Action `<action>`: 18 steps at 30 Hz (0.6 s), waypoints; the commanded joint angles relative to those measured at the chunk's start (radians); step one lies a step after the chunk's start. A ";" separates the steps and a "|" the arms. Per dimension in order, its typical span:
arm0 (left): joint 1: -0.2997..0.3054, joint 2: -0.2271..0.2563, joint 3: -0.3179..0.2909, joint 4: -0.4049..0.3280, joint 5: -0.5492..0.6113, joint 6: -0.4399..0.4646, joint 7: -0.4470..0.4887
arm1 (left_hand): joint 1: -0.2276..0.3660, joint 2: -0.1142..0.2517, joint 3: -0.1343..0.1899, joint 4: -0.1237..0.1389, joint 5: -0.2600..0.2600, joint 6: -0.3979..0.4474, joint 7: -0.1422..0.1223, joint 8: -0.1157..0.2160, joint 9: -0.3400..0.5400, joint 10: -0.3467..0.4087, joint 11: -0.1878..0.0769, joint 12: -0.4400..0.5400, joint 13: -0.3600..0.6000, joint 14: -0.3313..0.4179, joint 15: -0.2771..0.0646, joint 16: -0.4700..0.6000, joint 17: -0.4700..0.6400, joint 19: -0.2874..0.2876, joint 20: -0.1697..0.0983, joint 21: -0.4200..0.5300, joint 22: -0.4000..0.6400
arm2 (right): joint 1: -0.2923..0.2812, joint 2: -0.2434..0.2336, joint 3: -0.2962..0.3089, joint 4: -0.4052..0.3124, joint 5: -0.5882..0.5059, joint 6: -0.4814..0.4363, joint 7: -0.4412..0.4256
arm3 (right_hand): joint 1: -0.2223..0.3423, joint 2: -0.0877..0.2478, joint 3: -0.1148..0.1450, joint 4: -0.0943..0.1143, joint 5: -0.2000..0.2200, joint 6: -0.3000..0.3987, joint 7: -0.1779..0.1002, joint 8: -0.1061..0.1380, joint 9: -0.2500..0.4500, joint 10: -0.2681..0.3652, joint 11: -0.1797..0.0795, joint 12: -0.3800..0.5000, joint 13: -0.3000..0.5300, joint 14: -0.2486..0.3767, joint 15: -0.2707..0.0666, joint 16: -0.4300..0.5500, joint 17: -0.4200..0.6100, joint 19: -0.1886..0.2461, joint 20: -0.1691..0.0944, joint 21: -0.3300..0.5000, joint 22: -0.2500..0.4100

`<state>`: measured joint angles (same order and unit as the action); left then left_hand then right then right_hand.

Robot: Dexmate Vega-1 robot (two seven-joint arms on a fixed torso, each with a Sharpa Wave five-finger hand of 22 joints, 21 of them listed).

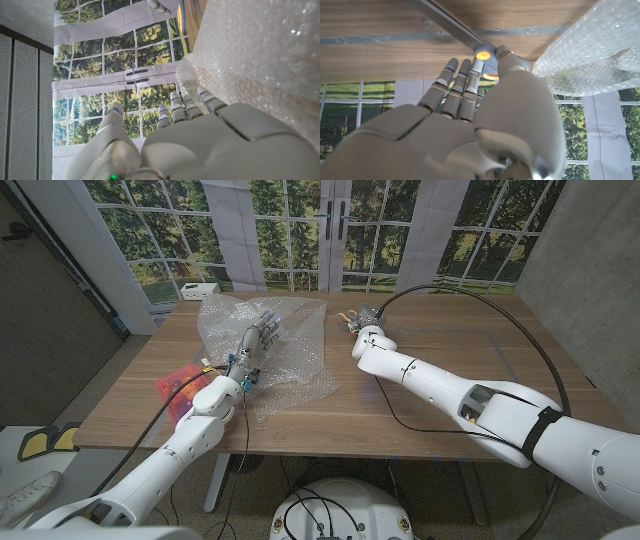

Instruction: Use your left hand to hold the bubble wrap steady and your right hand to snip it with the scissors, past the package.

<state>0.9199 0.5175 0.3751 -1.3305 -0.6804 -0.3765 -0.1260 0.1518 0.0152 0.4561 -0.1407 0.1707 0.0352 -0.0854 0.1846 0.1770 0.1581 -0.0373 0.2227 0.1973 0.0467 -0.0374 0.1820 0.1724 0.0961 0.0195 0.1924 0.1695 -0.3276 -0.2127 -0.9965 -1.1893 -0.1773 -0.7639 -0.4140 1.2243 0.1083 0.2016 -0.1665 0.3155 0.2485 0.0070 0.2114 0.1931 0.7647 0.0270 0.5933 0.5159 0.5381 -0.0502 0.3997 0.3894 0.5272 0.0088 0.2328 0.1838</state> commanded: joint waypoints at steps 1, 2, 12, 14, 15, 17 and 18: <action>-0.011 0.001 0.007 0.002 0.004 0.012 -0.009 | -0.001 0.007 -0.005 0.001 0.006 0.004 0.001 0.001 0.000 0.010 -0.001 -0.001 0.006 0.006 -0.018 0.001 0.003 0.001 0.001 0.001 0.006 | -0.039 -0.060 0.033 -0.127 0.003 -0.009 0.015 | 0.007 -0.001 0.004 0.008 0.005 0.006 -0.004 -0.005 0.006 0.174 -0.169 0.008 0.002 0.004 -0.146 -0.005 0.003 0.009 -0.008 0.006 0.005; -0.011 0.002 0.007 0.001 0.005 0.014 -0.008 | -0.001 0.007 -0.005 0.001 0.006 0.004 0.001 0.001 0.000 0.010 0.000 -0.001 0.006 0.005 -0.018 0.001 0.003 0.001 0.001 0.001 0.006 | -0.043 -0.063 0.035 -0.136 0.003 -0.009 0.015 | 0.007 -0.002 0.004 0.008 0.006 0.004 -0.003 -0.006 0.006 0.175 -0.170 0.008 0.002 0.004 -0.146 -0.006 0.003 0.010 -0.009 0.007 0.005; -0.022 0.000 0.014 0.006 0.005 0.020 -0.018 | -0.001 0.007 -0.006 0.000 0.006 0.004 0.001 0.001 0.000 0.009 -0.003 -0.001 0.006 0.005 -0.017 0.000 0.003 0.002 0.001 0.001 0.006 | -0.072 -0.118 0.042 -0.249 -0.017 -0.017 0.030 | 0.007 -0.002 0.004 0.009 0.010 -0.001 -0.002 -0.010 0.006 0.171 -0.170 0.010 0.002 0.006 -0.150 -0.005 0.008 0.018 -0.013 0.011 0.005; -0.024 0.000 0.014 0.007 0.005 0.019 -0.020 | -0.001 0.007 -0.006 0.000 0.006 0.004 0.001 0.001 0.000 0.010 -0.002 -0.001 0.006 0.006 -0.018 0.001 0.003 0.002 0.001 0.001 0.006 | -0.079 -0.128 0.046 -0.271 -0.020 -0.016 0.032 | 0.009 -0.002 0.004 0.008 0.011 0.000 -0.001 -0.010 0.006 0.171 -0.170 0.011 0.003 0.007 -0.152 -0.006 0.008 0.019 -0.012 0.011 0.006; -0.024 0.000 0.014 0.007 0.006 0.019 -0.019 | -0.001 0.007 -0.006 0.000 0.006 0.004 0.002 0.001 0.000 0.010 -0.002 -0.001 0.005 0.006 -0.018 0.001 0.003 0.002 0.001 0.001 0.006 | -0.081 -0.135 0.048 -0.282 -0.020 -0.015 0.036 | 0.008 -0.002 0.004 0.008 0.011 -0.001 0.000 -0.010 0.006 0.169 -0.170 0.011 0.003 0.007 -0.152 -0.006 0.008 0.019 -0.012 0.011 0.006; -0.026 0.000 0.014 0.006 0.006 0.020 -0.020 | -0.001 0.007 -0.006 0.000 0.006 0.004 0.002 0.001 0.000 0.010 -0.004 -0.001 0.005 0.006 -0.018 0.001 0.003 0.002 0.001 0.001 0.006 | -0.086 -0.146 0.054 -0.301 -0.017 -0.016 0.048 | 0.009 -0.002 0.004 0.008 0.012 -0.001 -0.001 -0.010 0.006 0.170 -0.171 0.012 0.003 0.006 -0.153 -0.007 0.009 0.019 -0.012 0.011 0.006; -0.026 0.001 0.014 0.005 0.007 0.020 -0.020 | -0.001 0.007 -0.006 0.000 0.006 0.003 0.002 0.001 0.000 0.009 -0.003 -0.001 0.005 0.006 -0.018 0.001 0.003 0.002 0.001 0.002 0.006 | -0.091 -0.152 0.060 -0.310 -0.012 -0.013 0.054 | 0.009 -0.002 0.004 0.008 0.012 0.000 -0.001 -0.010 0.006 0.170 -0.170 0.012 0.003 0.006 -0.152 -0.007 0.009 0.020 -0.012 0.011 0.006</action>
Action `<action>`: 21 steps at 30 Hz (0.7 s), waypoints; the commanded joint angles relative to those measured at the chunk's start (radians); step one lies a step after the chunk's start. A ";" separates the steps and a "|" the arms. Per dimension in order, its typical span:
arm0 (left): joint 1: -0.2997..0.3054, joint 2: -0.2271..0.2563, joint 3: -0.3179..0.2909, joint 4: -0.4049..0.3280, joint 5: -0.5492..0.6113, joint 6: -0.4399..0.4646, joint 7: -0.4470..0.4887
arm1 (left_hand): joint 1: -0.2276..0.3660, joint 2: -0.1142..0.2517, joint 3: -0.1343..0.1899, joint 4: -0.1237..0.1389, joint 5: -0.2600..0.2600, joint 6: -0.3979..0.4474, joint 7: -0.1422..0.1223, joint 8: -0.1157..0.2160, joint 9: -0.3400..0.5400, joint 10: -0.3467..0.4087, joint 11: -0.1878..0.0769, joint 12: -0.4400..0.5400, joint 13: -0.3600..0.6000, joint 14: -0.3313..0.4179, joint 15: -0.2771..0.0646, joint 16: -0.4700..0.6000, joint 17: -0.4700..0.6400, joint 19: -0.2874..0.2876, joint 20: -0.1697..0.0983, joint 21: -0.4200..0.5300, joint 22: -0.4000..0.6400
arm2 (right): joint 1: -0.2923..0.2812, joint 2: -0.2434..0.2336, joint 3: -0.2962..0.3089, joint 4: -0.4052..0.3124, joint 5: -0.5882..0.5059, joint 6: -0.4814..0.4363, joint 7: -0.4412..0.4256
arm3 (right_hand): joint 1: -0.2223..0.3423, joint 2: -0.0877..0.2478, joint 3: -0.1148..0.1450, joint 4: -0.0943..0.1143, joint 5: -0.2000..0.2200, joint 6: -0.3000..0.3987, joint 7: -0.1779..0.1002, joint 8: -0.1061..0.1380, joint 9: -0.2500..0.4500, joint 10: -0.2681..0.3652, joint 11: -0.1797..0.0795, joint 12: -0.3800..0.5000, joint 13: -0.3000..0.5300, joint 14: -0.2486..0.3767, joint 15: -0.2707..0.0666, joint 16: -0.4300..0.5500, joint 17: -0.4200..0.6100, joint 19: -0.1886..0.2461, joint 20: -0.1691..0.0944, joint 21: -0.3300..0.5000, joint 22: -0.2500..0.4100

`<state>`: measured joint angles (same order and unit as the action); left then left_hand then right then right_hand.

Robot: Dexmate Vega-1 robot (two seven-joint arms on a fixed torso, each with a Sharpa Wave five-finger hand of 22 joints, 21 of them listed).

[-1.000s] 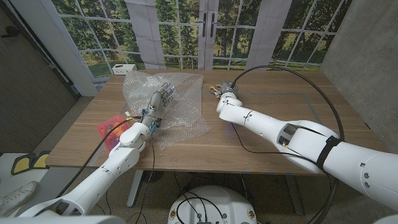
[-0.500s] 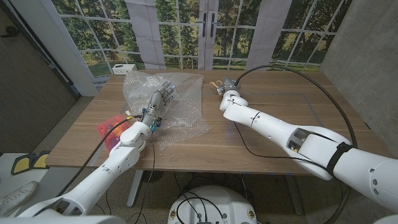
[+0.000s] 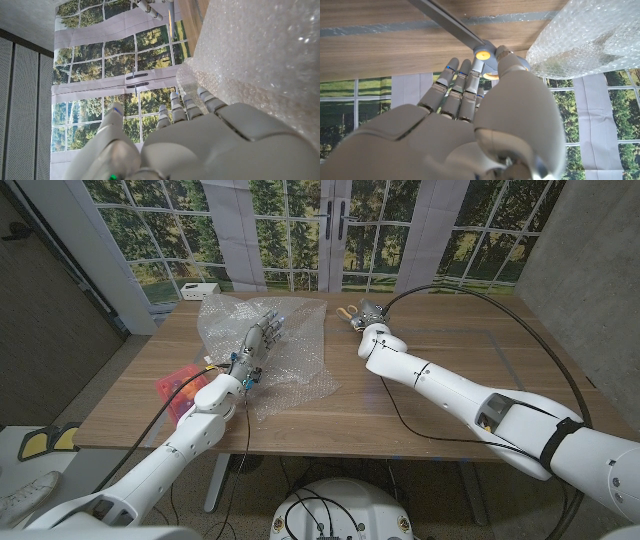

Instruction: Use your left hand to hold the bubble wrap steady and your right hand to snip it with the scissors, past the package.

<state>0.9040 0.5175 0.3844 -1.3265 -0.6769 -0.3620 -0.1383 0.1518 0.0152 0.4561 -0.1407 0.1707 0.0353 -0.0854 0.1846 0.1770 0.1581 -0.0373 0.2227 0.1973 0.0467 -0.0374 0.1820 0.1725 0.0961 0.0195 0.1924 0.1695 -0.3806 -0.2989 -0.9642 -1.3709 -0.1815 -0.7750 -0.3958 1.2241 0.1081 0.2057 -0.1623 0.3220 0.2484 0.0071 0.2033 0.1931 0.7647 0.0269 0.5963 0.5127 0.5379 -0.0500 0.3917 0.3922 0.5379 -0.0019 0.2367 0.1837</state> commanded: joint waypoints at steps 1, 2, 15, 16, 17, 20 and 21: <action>-0.011 0.002 0.006 0.000 0.005 0.007 -0.007 | -0.001 0.007 -0.006 0.000 0.006 0.004 0.002 0.001 0.000 0.010 -0.003 -0.001 0.006 0.006 -0.018 0.001 0.003 0.002 0.000 0.002 0.006 | -0.041 -0.074 0.032 -0.138 -0.004 0.002 0.044 | 0.009 -0.002 0.000 0.004 0.006 -0.001 -0.001 -0.002 0.006 0.169 -0.171 0.009 0.007 0.006 -0.153 0.001 0.007 0.008 -0.002 0.007 0.006; -0.010 0.002 0.005 -0.001 0.003 0.008 -0.008 | -0.001 0.007 -0.006 0.000 0.006 0.004 0.003 0.001 0.000 0.013 -0.007 0.000 0.006 0.006 -0.018 0.000 0.003 0.002 0.000 0.002 0.006 | -0.044 -0.079 0.035 -0.146 -0.003 0.001 0.049 | 0.009 -0.002 0.000 0.004 0.006 -0.001 -0.001 -0.002 0.006 0.168 -0.171 0.010 0.007 0.005 -0.153 0.001 0.008 0.007 -0.002 0.007 0.006; -0.014 0.001 0.006 0.004 0.003 0.004 -0.013 | -0.001 0.008 -0.005 0.000 0.006 0.004 0.003 0.001 0.000 0.010 0.000 -0.001 0.006 0.006 -0.018 0.001 0.003 0.002 0.000 0.001 0.006 | -0.074 -0.163 0.052 -0.248 -0.006 0.009 0.115 | 0.010 -0.002 -0.002 0.005 0.010 0.014 0.021 0.000 0.006 0.163 -0.175 0.013 0.006 0.003 -0.161 -0.001 0.016 0.010 -0.005 0.009 0.006; -0.015 0.001 0.006 0.004 0.003 0.005 -0.015 | -0.001 0.008 -0.005 0.000 0.006 0.004 0.003 0.001 0.000 0.011 -0.001 -0.001 0.006 0.006 -0.019 0.001 0.003 0.003 0.000 0.002 0.006 | -0.075 -0.167 0.053 -0.251 -0.008 0.010 0.117 | 0.009 -0.002 -0.003 0.006 0.011 0.014 0.021 -0.001 0.006 0.164 -0.173 0.013 0.006 0.005 -0.160 0.000 0.017 0.011 -0.006 0.009 0.006; -0.015 0.001 0.007 0.004 0.002 0.006 -0.017 | -0.001 0.008 -0.005 0.000 0.006 0.004 0.003 0.001 0.000 0.012 -0.003 0.000 0.006 0.006 -0.019 0.001 0.003 0.002 0.000 0.001 0.006 | -0.077 -0.171 0.055 -0.254 -0.007 0.012 0.121 | 0.009 -0.002 -0.003 0.006 0.011 0.014 0.022 -0.001 0.006 0.165 -0.173 0.014 0.005 0.006 -0.160 0.000 0.017 0.012 -0.007 0.009 0.006; -0.017 0.003 0.008 0.003 0.003 0.008 -0.019 | -0.001 0.008 -0.005 0.000 0.006 0.004 0.003 0.001 0.000 0.011 -0.001 -0.001 0.006 0.007 -0.019 0.001 0.003 0.003 0.000 0.002 0.006 | -0.084 -0.189 0.067 -0.268 0.003 0.033 0.141 | 0.011 -0.003 -0.003 0.005 0.011 0.011 0.017 -0.002 0.006 0.165 -0.174 0.014 0.005 0.005 -0.163 -0.001 0.018 0.011 -0.010 0.009 0.006; -0.017 0.003 0.008 0.002 0.004 0.008 -0.018 | -0.001 0.008 -0.005 0.000 0.006 0.004 0.004 0.001 0.000 0.011 0.000 -0.001 0.006 0.006 -0.019 0.001 0.003 0.003 0.000 0.001 0.006 | -0.088 -0.195 0.070 -0.276 0.005 0.036 0.145 | 0.011 -0.003 -0.003 0.005 0.012 0.006 0.013 -0.004 0.006 0.164 -0.175 0.015 0.005 0.004 -0.163 -0.002 0.018 0.011 -0.011 0.009 0.006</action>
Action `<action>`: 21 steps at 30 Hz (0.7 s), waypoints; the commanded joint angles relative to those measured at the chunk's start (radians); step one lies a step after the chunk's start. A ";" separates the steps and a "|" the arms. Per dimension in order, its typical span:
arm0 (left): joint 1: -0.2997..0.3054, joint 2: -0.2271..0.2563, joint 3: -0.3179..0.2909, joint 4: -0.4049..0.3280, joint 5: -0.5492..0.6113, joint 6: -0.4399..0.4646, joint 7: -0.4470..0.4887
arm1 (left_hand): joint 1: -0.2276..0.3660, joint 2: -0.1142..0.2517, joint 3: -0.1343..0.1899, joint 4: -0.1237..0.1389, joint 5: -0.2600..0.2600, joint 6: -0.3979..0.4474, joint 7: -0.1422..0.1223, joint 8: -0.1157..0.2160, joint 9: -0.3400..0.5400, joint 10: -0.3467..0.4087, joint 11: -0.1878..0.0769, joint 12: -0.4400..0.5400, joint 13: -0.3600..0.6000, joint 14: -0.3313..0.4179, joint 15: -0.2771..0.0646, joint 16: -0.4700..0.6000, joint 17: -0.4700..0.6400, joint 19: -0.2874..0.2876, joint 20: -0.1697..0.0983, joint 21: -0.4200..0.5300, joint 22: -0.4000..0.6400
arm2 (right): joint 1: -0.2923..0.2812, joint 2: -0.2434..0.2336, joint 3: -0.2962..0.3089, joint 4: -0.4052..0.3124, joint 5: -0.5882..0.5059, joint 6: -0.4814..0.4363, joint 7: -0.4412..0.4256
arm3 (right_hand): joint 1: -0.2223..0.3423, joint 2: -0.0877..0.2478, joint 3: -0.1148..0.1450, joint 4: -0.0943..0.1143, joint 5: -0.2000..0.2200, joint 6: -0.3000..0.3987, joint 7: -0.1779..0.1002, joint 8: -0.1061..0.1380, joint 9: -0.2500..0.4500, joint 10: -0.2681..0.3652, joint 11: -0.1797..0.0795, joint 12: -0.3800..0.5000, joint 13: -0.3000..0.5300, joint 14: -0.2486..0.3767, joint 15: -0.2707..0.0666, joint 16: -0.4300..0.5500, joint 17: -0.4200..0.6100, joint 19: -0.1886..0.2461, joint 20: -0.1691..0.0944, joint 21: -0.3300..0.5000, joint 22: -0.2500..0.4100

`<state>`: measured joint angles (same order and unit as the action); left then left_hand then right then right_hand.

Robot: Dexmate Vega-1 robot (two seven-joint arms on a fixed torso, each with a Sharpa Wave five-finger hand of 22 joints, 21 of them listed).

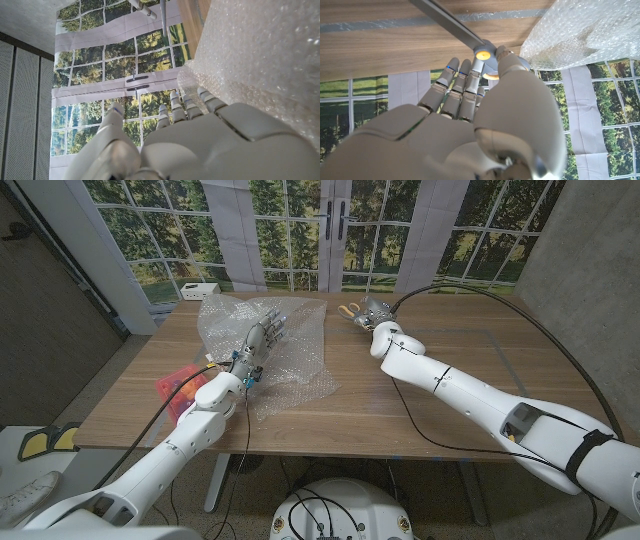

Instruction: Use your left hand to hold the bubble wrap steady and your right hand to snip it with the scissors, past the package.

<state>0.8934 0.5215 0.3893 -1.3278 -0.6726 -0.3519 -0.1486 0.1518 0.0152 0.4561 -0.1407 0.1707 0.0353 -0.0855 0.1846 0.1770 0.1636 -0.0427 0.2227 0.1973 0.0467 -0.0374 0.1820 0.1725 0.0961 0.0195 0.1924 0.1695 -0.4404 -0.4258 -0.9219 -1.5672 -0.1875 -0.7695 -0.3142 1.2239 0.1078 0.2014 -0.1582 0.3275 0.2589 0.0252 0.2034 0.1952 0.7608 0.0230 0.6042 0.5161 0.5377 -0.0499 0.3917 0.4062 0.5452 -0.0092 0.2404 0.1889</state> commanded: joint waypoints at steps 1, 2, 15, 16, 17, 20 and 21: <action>-0.008 0.000 0.004 0.003 0.000 -0.002 -0.009 | -0.001 0.008 -0.005 0.000 0.006 0.004 0.004 0.001 0.000 0.006 0.004 -0.001 0.006 0.006 -0.020 0.000 0.003 0.002 0.000 0.001 0.006 | -0.030 -0.084 0.028 -0.095 0.010 0.038 0.076 | 0.012 -0.003 0.002 0.001 0.007 -0.011 -0.017 -0.007 0.004 0.166 -0.171 0.007 0.001 0.002 -0.164 -0.003 0.005 0.004 -0.004 0.005 0.001; -0.009 0.000 0.004 0.003 0.000 -0.001 -0.009 | -0.001 0.009 -0.005 0.000 0.006 0.004 0.004 0.001 0.000 0.007 0.005 0.000 0.006 0.007 -0.019 0.001 0.002 0.002 0.000 0.001 0.006 | -0.034 -0.089 0.031 -0.103 0.010 0.039 0.080 | 0.012 -0.003 0.001 0.001 0.007 -0.013 -0.019 -0.008 0.004 0.165 -0.173 0.007 0.001 0.002 -0.164 -0.003 0.006 0.003 -0.005 0.005 0.001; -0.029 -0.003 0.009 0.015 0.005 0.002 -0.020 | 0.000 0.009 -0.005 -0.001 0.006 0.006 0.004 0.001 0.000 0.006 0.005 -0.001 0.005 0.007 -0.018 0.000 0.002 0.003 -0.001 0.001 0.006 | -0.037 -0.165 0.051 -0.163 0.019 0.104 0.192 | 0.013 0.001 0.000 0.003 0.009 -0.042 -0.026 -0.017 0.004 0.156 -0.181 0.010 0.006 -0.006 -0.164 -0.006 0.013 -0.006 -0.010 0.002 0.001; -0.029 -0.005 0.009 0.015 0.002 0.002 -0.021 | 0.000 0.009 -0.005 -0.001 0.006 0.005 0.004 0.001 0.000 0.006 0.005 -0.001 0.005 0.007 -0.018 0.001 0.002 0.003 -0.001 0.001 0.006 | -0.033 -0.169 0.049 -0.166 0.016 0.103 0.204 | 0.013 0.001 0.000 0.003 0.009 -0.042 -0.027 -0.017 0.004 0.156 -0.183 0.010 0.007 -0.006 -0.164 -0.006 0.013 -0.007 -0.010 0.002 0.001; -0.029 -0.007 0.009 0.017 0.002 0.001 -0.020 | 0.000 0.009 -0.004 -0.001 0.006 0.005 0.005 0.001 0.000 0.005 0.006 -0.001 0.005 0.006 -0.018 0.000 0.002 0.003 -0.001 0.001 0.006 | -0.031 -0.174 0.047 -0.168 0.012 0.107 0.211 | 0.013 0.001 -0.001 0.003 0.009 -0.042 -0.027 -0.017 0.004 0.155 -0.183 0.011 0.007 -0.006 -0.164 -0.006 0.014 -0.008 -0.011 0.001 0.001; -0.030 -0.009 0.011 0.019 0.002 0.001 -0.023 | 0.000 0.010 -0.004 -0.001 0.006 0.005 0.005 0.001 0.000 0.005 0.005 -0.002 0.005 0.007 -0.020 0.000 0.002 0.003 -0.001 0.001 0.006 | -0.026 -0.189 0.046 -0.178 0.006 0.117 0.240 | 0.012 0.001 -0.001 0.004 0.009 -0.040 -0.026 -0.015 0.004 0.155 -0.182 0.013 0.009 -0.007 -0.164 -0.007 0.014 -0.007 -0.010 0.002 0.001; -0.029 -0.009 0.012 0.019 0.001 0.001 -0.024 | 0.001 0.010 -0.004 -0.001 0.006 0.006 0.005 0.001 0.000 0.005 0.003 -0.001 0.005 0.007 -0.019 0.000 0.002 0.002 -0.001 0.001 0.006 | -0.024 -0.195 0.044 -0.182 0.000 0.121 0.247 | 0.013 0.001 0.000 0.004 0.009 -0.038 -0.026 -0.015 0.004 0.154 -0.183 0.012 0.009 -0.008 -0.164 -0.009 0.013 -0.008 -0.010 0.001 0.001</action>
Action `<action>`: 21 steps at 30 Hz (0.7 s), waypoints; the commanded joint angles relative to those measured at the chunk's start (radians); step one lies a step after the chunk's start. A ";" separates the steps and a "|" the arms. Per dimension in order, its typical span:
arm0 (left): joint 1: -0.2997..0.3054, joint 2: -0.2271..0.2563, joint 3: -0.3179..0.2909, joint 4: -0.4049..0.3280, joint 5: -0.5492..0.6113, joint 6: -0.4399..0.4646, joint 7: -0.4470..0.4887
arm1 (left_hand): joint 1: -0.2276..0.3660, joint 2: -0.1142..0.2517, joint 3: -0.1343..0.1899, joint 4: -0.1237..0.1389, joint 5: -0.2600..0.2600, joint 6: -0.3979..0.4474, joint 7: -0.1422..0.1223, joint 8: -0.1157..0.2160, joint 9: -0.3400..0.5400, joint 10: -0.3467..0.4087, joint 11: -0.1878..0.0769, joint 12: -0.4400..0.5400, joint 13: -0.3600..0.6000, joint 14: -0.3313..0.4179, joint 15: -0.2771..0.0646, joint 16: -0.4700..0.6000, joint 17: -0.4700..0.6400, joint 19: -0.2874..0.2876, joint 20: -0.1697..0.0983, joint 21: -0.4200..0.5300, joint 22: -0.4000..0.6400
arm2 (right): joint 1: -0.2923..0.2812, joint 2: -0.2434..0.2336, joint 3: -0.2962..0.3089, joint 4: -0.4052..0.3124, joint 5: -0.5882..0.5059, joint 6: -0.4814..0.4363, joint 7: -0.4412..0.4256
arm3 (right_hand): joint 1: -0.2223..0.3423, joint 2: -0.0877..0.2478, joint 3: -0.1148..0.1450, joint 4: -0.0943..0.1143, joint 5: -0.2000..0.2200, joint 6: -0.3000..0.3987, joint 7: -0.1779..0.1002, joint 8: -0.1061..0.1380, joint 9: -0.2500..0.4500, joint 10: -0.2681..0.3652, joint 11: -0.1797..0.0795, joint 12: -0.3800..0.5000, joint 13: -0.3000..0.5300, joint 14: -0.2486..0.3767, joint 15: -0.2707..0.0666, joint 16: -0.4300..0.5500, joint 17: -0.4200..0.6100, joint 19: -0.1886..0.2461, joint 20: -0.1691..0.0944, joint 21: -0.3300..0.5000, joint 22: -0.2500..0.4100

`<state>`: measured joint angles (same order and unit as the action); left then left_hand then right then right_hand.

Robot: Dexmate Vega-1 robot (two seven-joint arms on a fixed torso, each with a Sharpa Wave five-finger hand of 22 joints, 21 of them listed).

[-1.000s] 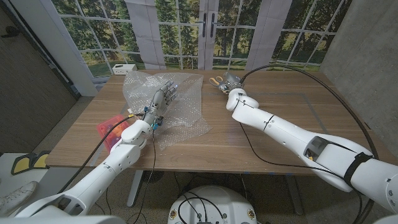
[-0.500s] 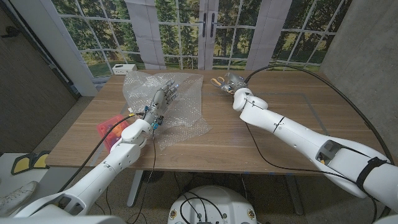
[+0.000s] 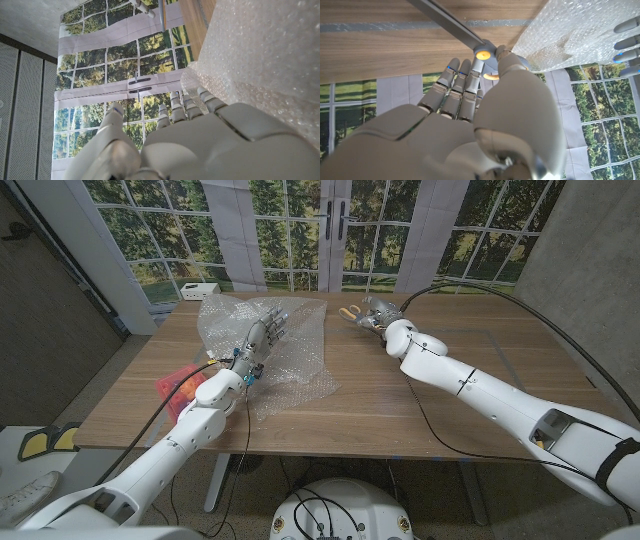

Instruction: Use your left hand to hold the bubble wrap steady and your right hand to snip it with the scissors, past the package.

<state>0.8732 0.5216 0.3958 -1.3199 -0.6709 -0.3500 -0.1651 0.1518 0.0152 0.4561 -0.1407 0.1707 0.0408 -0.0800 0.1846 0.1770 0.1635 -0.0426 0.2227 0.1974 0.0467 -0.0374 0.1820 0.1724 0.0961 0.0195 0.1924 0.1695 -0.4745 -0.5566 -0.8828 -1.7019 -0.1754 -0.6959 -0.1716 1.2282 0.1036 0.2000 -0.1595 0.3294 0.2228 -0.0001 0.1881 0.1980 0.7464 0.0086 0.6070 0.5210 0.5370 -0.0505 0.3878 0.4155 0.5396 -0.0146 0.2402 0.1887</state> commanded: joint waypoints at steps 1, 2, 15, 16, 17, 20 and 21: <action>-0.008 -0.009 0.005 0.011 0.000 -0.001 -0.004 | 0.001 0.010 -0.004 -0.001 0.006 0.000 -0.001 0.001 0.000 0.006 0.002 -0.001 0.005 0.007 -0.020 0.000 0.002 0.003 -0.001 0.001 0.006 | 0.010 -0.069 0.003 -0.052 -0.019 0.048 0.110 | 0.008 0.005 0.001 0.005 0.008 -0.002 -0.001 0.001 0.001 0.167 -0.168 0.009 0.004 -0.007 -0.163 -0.006 0.004 -0.002 -0.005 0.002 0.001; -0.006 -0.010 0.003 0.010 0.000 -0.002 -0.002 | 0.001 0.010 -0.004 -0.001 0.006 0.000 -0.001 0.001 0.000 0.006 0.004 -0.001 0.005 0.007 -0.019 0.001 0.002 0.003 -0.001 0.001 0.006 | 0.012 -0.074 0.001 -0.057 -0.024 0.051 0.119 | 0.008 0.006 0.001 0.005 0.008 -0.002 -0.001 0.001 0.001 0.169 -0.170 0.010 0.003 -0.006 -0.163 -0.005 0.005 -0.002 -0.005 0.002 0.001; -0.004 -0.014 0.001 0.018 -0.002 -0.011 -0.001 | 0.001 0.011 -0.004 -0.001 0.006 0.002 -0.001 0.002 0.000 0.007 0.002 -0.001 0.005 0.008 -0.019 0.001 0.002 0.003 -0.001 0.001 0.006 | 0.018 -0.123 -0.002 -0.106 -0.081 0.063 0.206 | 0.008 0.008 0.000 0.006 0.010 -0.009 -0.004 0.001 0.001 0.164 -0.170 0.014 0.008 -0.009 -0.165 -0.009 0.008 -0.005 -0.007 0.001 0.001; -0.004 -0.015 0.002 0.019 -0.002 -0.012 -0.003 | 0.001 0.011 -0.004 -0.001 0.006 0.003 -0.002 0.002 0.000 0.008 0.002 -0.001 0.005 0.007 -0.019 0.000 0.002 0.003 -0.001 0.001 0.006 | 0.020 -0.128 -0.002 -0.111 -0.086 0.064 0.214 | 0.007 0.008 0.000 0.007 0.009 -0.009 -0.005 0.001 0.001 0.163 -0.170 0.014 0.007 -0.008 -0.164 -0.008 0.009 -0.005 -0.007 0.001 0.001; -0.005 -0.015 0.002 0.019 -0.002 -0.011 -0.003 | 0.001 0.011 -0.004 -0.001 0.006 0.003 -0.001 0.002 0.000 0.008 0.002 -0.001 0.005 0.008 -0.020 0.001 0.002 0.003 -0.001 0.001 0.006 | 0.019 -0.132 -0.002 -0.117 -0.092 0.064 0.220 | 0.007 0.009 0.000 0.007 0.010 -0.009 -0.005 0.001 0.001 0.163 -0.169 0.014 0.007 -0.009 -0.164 -0.009 0.009 -0.005 -0.006 0.001 0.001; -0.007 -0.015 0.002 0.020 -0.002 -0.010 -0.004 | 0.001 0.011 -0.003 -0.001 0.006 0.003 -0.001 0.002 0.000 0.007 0.001 -0.001 0.005 0.008 -0.020 0.001 0.002 0.003 0.000 0.001 0.006 | 0.016 -0.144 0.000 -0.136 -0.111 0.058 0.234 | 0.008 0.009 0.000 0.007 0.010 -0.012 -0.005 0.001 0.001 0.161 -0.170 0.015 0.008 -0.008 -0.165 -0.009 0.010 -0.005 -0.007 0.001 0.001; -0.007 -0.015 0.003 0.020 -0.001 -0.009 -0.003 | 0.001 0.012 -0.003 -0.001 0.006 0.005 0.004 0.003 0.000 0.007 0.001 -0.001 0.005 0.008 -0.020 0.001 0.002 0.003 0.000 0.001 0.006 | 0.008 -0.146 0.005 -0.142 -0.118 0.061 0.222 | 0.008 0.009 0.000 0.006 0.010 -0.015 -0.006 0.000 0.001 0.161 -0.172 0.015 0.008 -0.008 -0.165 -0.010 0.010 -0.008 -0.006 0.000 0.001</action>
<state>0.8702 0.5100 0.3974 -1.3059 -0.6715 -0.3579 -0.1644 0.1518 0.0152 0.4561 -0.1407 0.1707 0.0407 -0.0801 0.1846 0.1770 0.1635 -0.0425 0.2227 0.1974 0.0467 -0.0374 0.1820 0.1724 0.0961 0.0195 0.1924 0.1695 -0.4596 -0.6631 -0.8828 -1.7934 -0.2413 -0.6416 0.0031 1.2286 0.1039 0.1987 -0.1608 0.3329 0.2156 -0.0074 0.1881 0.1979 0.7429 0.0051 0.6146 0.5238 0.5281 -0.0484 0.3801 0.4200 0.5342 -0.0199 0.2401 0.1859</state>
